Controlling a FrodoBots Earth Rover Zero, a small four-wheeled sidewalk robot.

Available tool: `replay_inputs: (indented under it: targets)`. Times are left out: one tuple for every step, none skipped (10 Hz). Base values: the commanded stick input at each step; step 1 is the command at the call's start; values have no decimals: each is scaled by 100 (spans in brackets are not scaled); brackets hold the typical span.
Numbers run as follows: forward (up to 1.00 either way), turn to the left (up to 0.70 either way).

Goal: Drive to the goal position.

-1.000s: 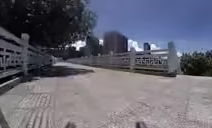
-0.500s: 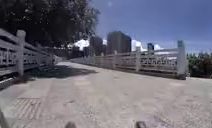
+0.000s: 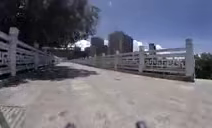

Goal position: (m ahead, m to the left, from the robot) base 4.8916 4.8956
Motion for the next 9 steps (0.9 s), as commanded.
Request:
replay_inputs:
  targets:
    - [70,0]
    - [70,0]
    - [70,0]
    - [70,14]
    - [70,14]
    - [70,14]
    - [70,8]
    - [70,1]
    - [70,0]
